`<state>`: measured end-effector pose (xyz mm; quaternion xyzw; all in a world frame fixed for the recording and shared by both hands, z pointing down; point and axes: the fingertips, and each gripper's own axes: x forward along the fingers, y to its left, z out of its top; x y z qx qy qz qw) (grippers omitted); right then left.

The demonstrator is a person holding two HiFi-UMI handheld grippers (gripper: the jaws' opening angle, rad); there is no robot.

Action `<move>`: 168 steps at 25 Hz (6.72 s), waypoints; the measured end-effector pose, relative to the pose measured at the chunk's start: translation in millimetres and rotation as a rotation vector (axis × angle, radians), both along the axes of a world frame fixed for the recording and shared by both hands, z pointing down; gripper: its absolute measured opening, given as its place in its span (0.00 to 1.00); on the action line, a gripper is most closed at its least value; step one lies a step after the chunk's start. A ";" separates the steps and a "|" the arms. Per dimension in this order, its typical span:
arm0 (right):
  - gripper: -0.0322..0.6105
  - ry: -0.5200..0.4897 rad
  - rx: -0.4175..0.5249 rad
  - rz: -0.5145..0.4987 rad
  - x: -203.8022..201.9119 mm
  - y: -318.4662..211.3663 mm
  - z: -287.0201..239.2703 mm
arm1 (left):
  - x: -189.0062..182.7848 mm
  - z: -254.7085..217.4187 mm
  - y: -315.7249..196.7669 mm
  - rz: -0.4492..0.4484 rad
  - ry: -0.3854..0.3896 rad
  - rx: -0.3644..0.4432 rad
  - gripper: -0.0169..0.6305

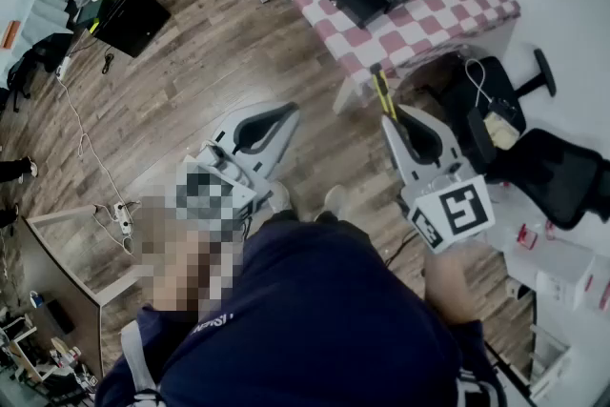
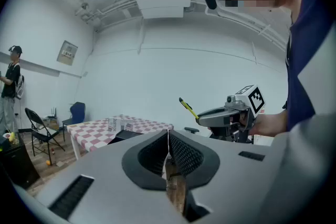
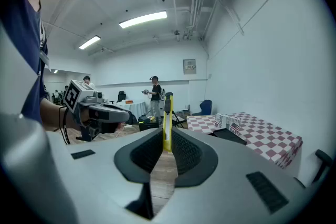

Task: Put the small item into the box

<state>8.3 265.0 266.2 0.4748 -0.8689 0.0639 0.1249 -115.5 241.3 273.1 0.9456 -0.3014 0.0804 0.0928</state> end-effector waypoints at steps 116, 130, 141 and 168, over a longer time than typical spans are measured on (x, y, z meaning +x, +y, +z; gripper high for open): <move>0.15 0.360 -0.806 -0.147 53.5 -445.4 379.7 | 62.3 185.7 -391.1 -0.105 -0.019 -0.393 0.08; 0.18 0.257 -0.722 -0.144 57.6 -449.8 342.2 | 88.1 177.2 -393.5 -0.073 -0.046 -0.374 0.08; 0.15 0.152 -0.598 -0.144 67.5 -446.0 280.7 | 112.9 153.0 -397.9 -0.039 -0.080 -0.311 0.08; 0.08 -0.017 -0.317 -0.114 93.4 -378.5 128.2 | 145.0 70.2 -354.2 0.019 -0.102 -0.112 0.08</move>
